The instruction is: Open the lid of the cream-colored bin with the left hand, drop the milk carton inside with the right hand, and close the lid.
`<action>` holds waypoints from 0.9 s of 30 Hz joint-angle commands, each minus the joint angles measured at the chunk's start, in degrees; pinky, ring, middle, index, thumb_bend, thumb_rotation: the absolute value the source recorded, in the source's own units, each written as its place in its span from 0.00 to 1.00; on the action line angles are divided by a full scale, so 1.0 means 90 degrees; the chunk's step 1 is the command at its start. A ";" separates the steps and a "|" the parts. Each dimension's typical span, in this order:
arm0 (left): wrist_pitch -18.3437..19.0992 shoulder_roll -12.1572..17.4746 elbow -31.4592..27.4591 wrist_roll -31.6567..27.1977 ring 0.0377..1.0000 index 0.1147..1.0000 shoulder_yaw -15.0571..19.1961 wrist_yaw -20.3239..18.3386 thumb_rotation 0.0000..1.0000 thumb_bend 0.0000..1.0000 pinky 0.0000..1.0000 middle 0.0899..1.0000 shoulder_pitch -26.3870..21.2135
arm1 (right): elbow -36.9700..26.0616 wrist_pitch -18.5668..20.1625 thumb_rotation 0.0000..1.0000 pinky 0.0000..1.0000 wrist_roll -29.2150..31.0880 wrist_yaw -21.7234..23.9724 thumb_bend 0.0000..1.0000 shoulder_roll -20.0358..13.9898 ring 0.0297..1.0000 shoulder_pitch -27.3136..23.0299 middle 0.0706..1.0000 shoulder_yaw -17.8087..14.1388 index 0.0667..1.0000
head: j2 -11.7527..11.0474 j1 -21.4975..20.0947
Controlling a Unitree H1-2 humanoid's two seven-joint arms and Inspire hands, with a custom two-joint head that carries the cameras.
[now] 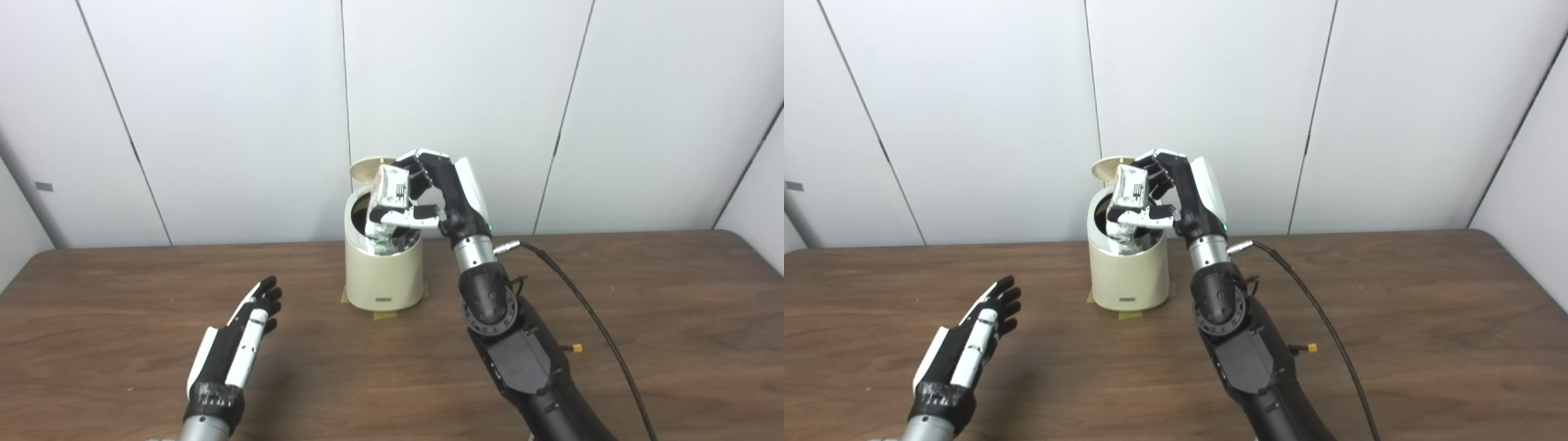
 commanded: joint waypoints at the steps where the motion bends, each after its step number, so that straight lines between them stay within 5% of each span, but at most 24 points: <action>1: -0.0159 0.0020 -0.0185 -0.0058 0.92 0.92 -0.0002 -0.0022 0.87 0.39 0.92 0.92 -0.0144 | -0.0257 0.0093 0.07 0.47 -0.0131 0.0046 0.52 -0.0086 0.51 -0.0200 0.54 0.0018 0.44 | 0.0002 -0.0010; 3: -0.0138 0.0012 -0.0193 -0.0061 0.92 0.92 -0.0002 -0.0019 0.87 0.38 0.92 0.91 -0.0144 | -0.0345 0.0295 0.13 0.57 -0.0198 0.0152 0.52 -0.0118 0.62 -0.0164 0.63 0.0059 0.45 | 0.0004 -0.0028; 5: -0.0112 0.0001 -0.0204 -0.0075 0.92 0.91 -0.0001 -0.0019 0.86 0.37 0.91 0.91 -0.0146 | -0.0426 0.0431 0.17 0.68 -0.0264 0.0241 0.90 -0.0147 0.72 -0.0132 0.71 0.0097 0.56 | 0.0004 -0.0028; 10: -0.0136 0.0028 -0.0178 -0.0054 0.92 0.92 -0.0038 -0.0052 0.86 0.37 0.92 0.91 -0.0149 | -0.0531 0.0514 0.22 0.73 -0.0286 0.0390 1.00 -0.0189 0.78 -0.0094 0.78 0.0139 0.63 | 0.0007 -0.0059; 20: -0.0158 0.0124 -0.0146 -0.0010 0.94 0.91 -0.0080 -0.0189 0.86 0.35 0.95 0.93 -0.0128 | -0.0594 0.0539 0.23 0.74 -0.0289 0.0507 1.00 -0.0242 0.78 -0.0115 0.76 0.0180 0.66 | 0.0040 -0.0057; 24: -0.0146 0.0154 -0.0169 0.0027 0.95 0.90 -0.0091 -0.0205 0.86 0.34 0.95 0.93 -0.0110 | -0.0542 0.0261 0.11 0.59 -0.0124 0.0224 0.98 -0.0122 0.65 -0.0088 0.63 0.0006 0.59 | 0.0054 -0.0062; 26: -0.0122 0.0153 -0.0181 0.0034 0.95 0.91 -0.0085 -0.0191 0.85 0.33 0.94 0.94 -0.0110 | -0.0561 0.0189 0.06 0.46 -0.0128 -0.0011 0.66 -0.0062 0.49 -0.0053 0.51 -0.0088 0.50 | 0.0054 -0.0062; 27: -0.0100 0.0150 -0.0185 0.0026 0.95 0.91 -0.0074 -0.0183 0.85 0.33 0.94 0.94 -0.0115 | -0.0600 0.0206 0.03 0.42 -0.0186 -0.0130 0.59 -0.0044 0.45 -0.0029 0.48 -0.0123 0.49 | 0.0062 -0.0074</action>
